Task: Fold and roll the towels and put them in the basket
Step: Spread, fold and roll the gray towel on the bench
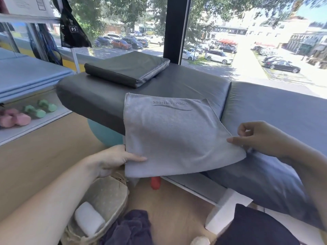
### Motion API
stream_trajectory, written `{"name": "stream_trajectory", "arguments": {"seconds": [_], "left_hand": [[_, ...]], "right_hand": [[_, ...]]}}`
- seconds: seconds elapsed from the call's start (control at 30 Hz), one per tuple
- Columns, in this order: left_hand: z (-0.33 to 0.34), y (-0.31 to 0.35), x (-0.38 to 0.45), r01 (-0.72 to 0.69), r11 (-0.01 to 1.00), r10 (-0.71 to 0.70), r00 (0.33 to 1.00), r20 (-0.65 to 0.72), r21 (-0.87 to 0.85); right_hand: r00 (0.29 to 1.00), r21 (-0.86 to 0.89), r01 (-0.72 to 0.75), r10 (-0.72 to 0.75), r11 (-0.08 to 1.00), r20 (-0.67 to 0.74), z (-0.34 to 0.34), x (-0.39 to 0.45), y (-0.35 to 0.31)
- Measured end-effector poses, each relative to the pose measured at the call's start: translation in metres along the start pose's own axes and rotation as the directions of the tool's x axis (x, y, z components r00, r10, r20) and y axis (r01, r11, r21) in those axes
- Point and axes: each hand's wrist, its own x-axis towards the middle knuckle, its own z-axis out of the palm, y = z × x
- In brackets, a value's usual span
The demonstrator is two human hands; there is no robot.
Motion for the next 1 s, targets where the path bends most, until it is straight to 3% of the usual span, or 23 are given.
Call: {"name": "stream_trajectory", "arguments": {"seconds": [0.07, 0.13, 0.27, 0.4, 0.43, 0.57, 0.7, 0.77, 0.87, 0.93, 1.0], "left_hand": [[-0.001, 0.002, -0.004, 0.027, 0.995, -0.026, 1.000, 0.011, -0.092], [-0.001, 0.004, -0.008, 0.046, 0.992, -0.041, 0.998, 0.039, -0.121], [0.003, 0.010, -0.025, 0.046, 0.998, -0.046, 0.999, -0.012, -0.030], [-0.001, 0.018, -0.042, -0.046, 0.997, 0.041, 0.994, -0.100, -0.056], [-0.005, 0.020, -0.046, -0.092, 0.992, 0.082, 0.989, -0.121, -0.086], [-0.019, 0.034, -0.063, -0.274, 0.947, 0.264, 0.961, -0.077, -0.170], [-0.036, 0.040, -0.062, -0.298, 0.935, 0.307, 0.952, 0.014, -0.193], [-0.041, 0.048, -0.057, -0.337, 0.937, 0.338, 0.941, -0.007, -0.090], [-0.039, 0.065, -0.043, -0.407, 0.901, 0.432, 0.872, -0.231, 0.152], [-0.039, 0.077, -0.028, -0.452, 0.871, 0.490, 0.791, -0.366, 0.190], [-0.041, 0.089, -0.013, -0.465, 0.862, 0.506, 0.759, -0.410, 0.203]], "right_hand": [[1.000, 0.097, -0.025, 0.024, 0.995, 0.004, -0.001, -0.003, 0.000], [0.996, 0.041, -0.037, 0.033, 0.998, 0.082, 0.002, -0.007, 0.000], [0.980, -0.055, 0.073, -0.062, 0.996, 0.188, 0.004, -0.016, 0.001], [0.890, -0.017, 0.108, -0.089, 0.994, 0.447, -0.006, -0.028, -0.001], [0.885, -0.023, 0.132, -0.107, 0.991, 0.454, -0.007, -0.029, -0.001], [0.963, 0.080, 0.234, -0.242, 0.969, 0.117, -0.004, -0.019, -0.009], [0.959, 0.145, 0.279, -0.267, 0.949, -0.096, -0.012, 0.007, -0.024], [0.960, 0.137, 0.264, -0.245, 0.955, -0.137, -0.017, 0.023, -0.034], [0.961, 0.173, 0.257, -0.232, 0.951, -0.151, -0.020, 0.054, -0.043], [0.967, 0.257, 0.252, -0.233, 0.933, -0.104, -0.022, 0.081, -0.044], [0.975, 0.321, 0.223, -0.219, 0.921, -0.049, -0.019, 0.108, -0.041]]}}
